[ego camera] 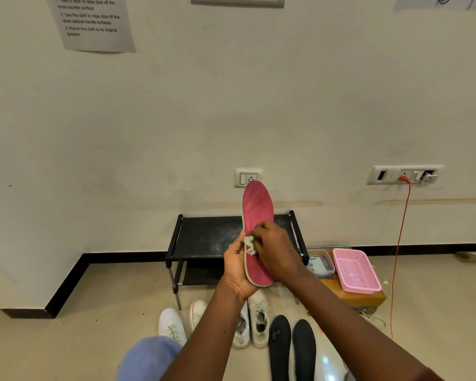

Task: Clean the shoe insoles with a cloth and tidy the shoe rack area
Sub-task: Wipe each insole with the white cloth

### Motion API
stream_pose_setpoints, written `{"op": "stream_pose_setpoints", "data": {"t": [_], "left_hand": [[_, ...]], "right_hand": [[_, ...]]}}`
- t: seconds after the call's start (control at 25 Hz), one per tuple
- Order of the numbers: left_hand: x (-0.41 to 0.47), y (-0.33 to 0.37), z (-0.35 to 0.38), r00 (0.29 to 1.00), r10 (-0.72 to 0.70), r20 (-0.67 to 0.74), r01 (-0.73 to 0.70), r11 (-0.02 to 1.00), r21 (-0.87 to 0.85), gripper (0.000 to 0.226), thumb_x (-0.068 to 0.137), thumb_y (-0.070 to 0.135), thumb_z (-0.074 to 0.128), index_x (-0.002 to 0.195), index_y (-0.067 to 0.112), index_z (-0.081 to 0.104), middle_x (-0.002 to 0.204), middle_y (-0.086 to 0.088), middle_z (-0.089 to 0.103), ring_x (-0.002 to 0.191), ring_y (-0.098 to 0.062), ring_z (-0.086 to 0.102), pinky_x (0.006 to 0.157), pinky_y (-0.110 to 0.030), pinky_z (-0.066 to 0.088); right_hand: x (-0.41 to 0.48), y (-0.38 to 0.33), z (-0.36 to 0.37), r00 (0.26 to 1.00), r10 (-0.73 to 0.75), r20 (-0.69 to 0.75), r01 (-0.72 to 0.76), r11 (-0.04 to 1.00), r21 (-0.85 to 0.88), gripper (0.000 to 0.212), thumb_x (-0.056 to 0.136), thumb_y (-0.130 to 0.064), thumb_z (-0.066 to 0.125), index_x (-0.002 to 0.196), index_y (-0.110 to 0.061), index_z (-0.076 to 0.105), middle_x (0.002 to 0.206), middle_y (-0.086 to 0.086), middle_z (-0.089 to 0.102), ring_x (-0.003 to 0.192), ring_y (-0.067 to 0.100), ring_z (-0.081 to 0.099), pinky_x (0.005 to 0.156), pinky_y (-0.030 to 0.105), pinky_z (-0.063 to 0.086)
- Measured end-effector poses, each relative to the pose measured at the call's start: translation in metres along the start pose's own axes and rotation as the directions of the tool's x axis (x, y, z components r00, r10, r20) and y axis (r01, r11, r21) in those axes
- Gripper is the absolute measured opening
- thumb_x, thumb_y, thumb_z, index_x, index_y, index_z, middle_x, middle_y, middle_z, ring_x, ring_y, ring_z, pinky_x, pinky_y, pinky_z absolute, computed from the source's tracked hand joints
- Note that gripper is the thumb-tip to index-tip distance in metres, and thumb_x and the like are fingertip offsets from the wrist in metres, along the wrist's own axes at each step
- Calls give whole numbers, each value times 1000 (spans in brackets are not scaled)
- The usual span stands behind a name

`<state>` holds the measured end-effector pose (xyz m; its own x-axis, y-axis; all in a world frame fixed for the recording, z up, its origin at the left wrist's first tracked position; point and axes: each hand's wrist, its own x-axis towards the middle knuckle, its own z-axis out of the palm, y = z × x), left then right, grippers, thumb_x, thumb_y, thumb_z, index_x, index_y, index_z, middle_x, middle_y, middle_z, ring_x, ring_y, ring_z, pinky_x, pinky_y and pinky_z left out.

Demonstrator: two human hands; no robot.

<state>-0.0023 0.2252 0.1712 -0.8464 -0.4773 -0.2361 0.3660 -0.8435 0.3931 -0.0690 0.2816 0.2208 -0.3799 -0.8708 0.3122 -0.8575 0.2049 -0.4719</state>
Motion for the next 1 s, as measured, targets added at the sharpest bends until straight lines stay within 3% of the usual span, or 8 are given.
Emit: {"op": "stream_pose_setpoints", "data": {"t": [0.16,0.24,0.32,0.52,0.72,0.84,0.92,1.0], "left_hand": [[-3,-6,4,1000,-15,-1,15,1000,26,47,96,41,37,100,10,72,93,-16,70,80,-30,71,69,-38,59],[-2,-5,3,1000,-2,10,2,1000,8,52,96,39,36,89,6,76,90,-17,71,77,-30,71,68,-39,59],[-1,-3,2,1000,15,13,-15,1000,-19,55,95,40,36,85,3,76,87,-18,70,76,-29,71,69,-38,58],[8,3,-8,998,-67,-3,67,997,-32,60,90,47,41,114,-3,62,107,-17,61,94,-28,63,86,-37,53],[2,-4,-6,999,-35,-29,34,998,-60,51,92,41,41,96,0,71,93,-16,63,86,-27,63,77,-37,55],[-3,-7,2,998,-31,-52,31,999,-8,42,86,36,47,109,7,65,98,-16,64,93,-29,60,86,-40,49],[-3,-9,2,997,-38,-62,39,999,25,40,89,37,46,114,11,63,101,-15,63,95,-29,59,89,-40,46],[-2,-10,-3,997,-29,-69,31,999,35,39,93,39,42,106,12,67,95,-13,66,87,-27,64,79,-37,52]], "right_hand": [[3,-1,-7,984,63,-164,-63,998,7,21,91,-12,53,102,-9,70,100,13,66,87,28,62,73,29,46],[-4,-3,-4,996,33,-86,-39,997,-71,24,91,-16,52,108,-11,69,104,11,65,91,28,61,77,30,46],[-11,-5,-3,998,54,29,-53,998,-42,28,91,-13,51,116,-13,64,113,9,62,101,25,58,90,30,45],[-34,-9,0,990,34,134,-36,999,9,27,91,-12,53,116,-12,65,118,5,60,110,18,54,100,23,38],[-20,-8,-3,996,73,50,-75,997,25,21,90,-14,57,104,-8,70,107,8,65,95,18,61,84,14,38],[4,-4,-5,993,105,-46,-103,993,52,17,87,-11,59,96,-6,73,96,10,70,82,19,64,71,9,37],[16,0,-6,985,129,-110,-119,988,94,15,86,-8,60,92,-5,74,92,12,72,78,20,66,75,15,45],[21,2,-7,985,130,-111,-121,989,85,17,88,-9,59,98,-6,72,99,11,71,83,20,66,78,17,45]]}}
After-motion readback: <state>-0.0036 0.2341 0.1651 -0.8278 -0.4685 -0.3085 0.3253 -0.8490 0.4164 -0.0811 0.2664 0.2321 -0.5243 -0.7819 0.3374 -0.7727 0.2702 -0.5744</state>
